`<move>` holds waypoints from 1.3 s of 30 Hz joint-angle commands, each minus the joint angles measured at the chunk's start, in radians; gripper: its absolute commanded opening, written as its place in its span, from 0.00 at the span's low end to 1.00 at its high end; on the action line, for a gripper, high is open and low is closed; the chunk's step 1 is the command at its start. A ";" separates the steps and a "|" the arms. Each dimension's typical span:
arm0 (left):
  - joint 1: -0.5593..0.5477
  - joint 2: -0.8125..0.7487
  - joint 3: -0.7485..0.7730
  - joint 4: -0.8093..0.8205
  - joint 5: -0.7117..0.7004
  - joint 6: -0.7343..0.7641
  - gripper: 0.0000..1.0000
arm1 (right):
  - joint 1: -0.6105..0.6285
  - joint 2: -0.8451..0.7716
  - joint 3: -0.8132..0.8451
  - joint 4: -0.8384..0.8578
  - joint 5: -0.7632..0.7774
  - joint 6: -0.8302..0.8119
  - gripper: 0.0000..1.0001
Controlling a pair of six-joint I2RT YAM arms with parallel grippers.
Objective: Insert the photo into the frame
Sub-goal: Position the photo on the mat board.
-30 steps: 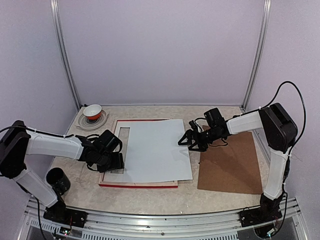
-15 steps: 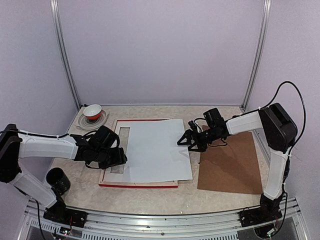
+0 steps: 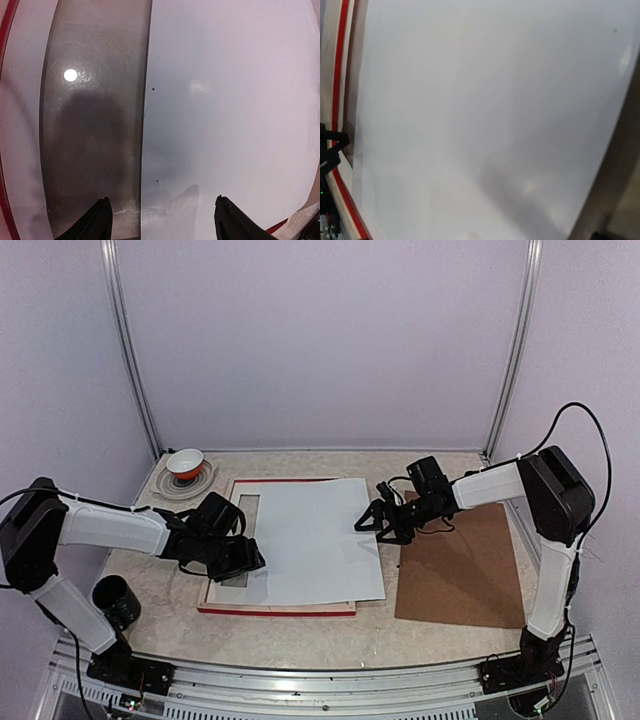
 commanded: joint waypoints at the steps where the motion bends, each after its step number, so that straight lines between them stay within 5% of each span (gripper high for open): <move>1: 0.011 0.024 0.022 0.051 0.065 0.016 0.69 | 0.010 -0.007 0.022 -0.012 0.007 -0.016 0.96; 39: 0.057 -0.018 -0.065 0.237 0.174 0.006 0.70 | -0.038 -0.012 -0.110 0.206 -0.147 0.075 0.92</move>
